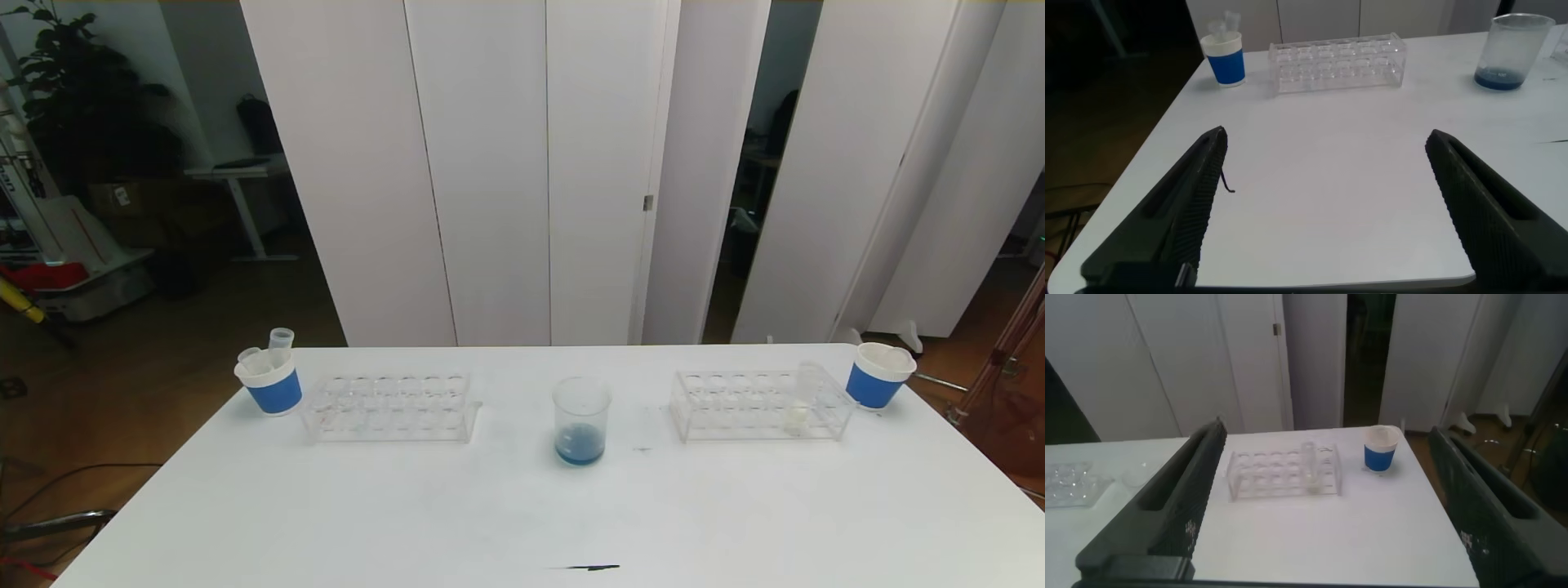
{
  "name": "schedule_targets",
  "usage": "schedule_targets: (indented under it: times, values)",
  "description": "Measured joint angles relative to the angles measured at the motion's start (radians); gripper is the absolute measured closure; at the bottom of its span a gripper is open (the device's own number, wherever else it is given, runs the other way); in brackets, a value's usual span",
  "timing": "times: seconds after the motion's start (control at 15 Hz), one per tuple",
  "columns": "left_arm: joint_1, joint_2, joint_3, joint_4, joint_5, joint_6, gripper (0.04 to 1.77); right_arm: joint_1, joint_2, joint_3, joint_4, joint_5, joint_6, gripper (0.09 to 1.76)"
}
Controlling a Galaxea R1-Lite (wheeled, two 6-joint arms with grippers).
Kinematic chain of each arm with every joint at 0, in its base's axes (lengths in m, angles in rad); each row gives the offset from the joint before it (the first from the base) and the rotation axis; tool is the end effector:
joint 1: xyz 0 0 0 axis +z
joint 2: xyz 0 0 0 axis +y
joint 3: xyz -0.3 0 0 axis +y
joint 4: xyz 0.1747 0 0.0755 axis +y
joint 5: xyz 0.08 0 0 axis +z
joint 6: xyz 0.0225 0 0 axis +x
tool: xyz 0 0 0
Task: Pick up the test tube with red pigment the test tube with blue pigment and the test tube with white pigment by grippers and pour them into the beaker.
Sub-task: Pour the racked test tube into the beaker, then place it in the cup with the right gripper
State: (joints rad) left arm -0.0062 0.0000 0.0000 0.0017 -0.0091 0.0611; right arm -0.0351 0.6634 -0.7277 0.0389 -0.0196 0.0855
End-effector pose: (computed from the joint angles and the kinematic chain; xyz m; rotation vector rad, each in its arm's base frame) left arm -0.0228 -0.0001 0.0753 0.0611 0.0012 -0.0153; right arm 0.0355 -0.0017 0.2739 0.0853 -0.0277 -0.0536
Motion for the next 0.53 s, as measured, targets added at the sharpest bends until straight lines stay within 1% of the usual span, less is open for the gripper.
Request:
schedule_targets:
  times: [0.2,0.4,0.53]
  values:
    - [0.0,0.0,0.0,0.0,0.0,0.0,0.08,-0.021,0.214,-0.076,-0.123,-0.001,0.012,0.1]
    - [0.0,0.0,0.0,0.0,0.0,0.0,0.08,-0.03,0.401,-0.103,-0.266,0.001,0.004,0.1]
    - [0.0,0.0,0.0,0.0,0.0,0.0,0.08,-0.033,0.512,-0.107,-0.338,0.001,-0.017,0.1]
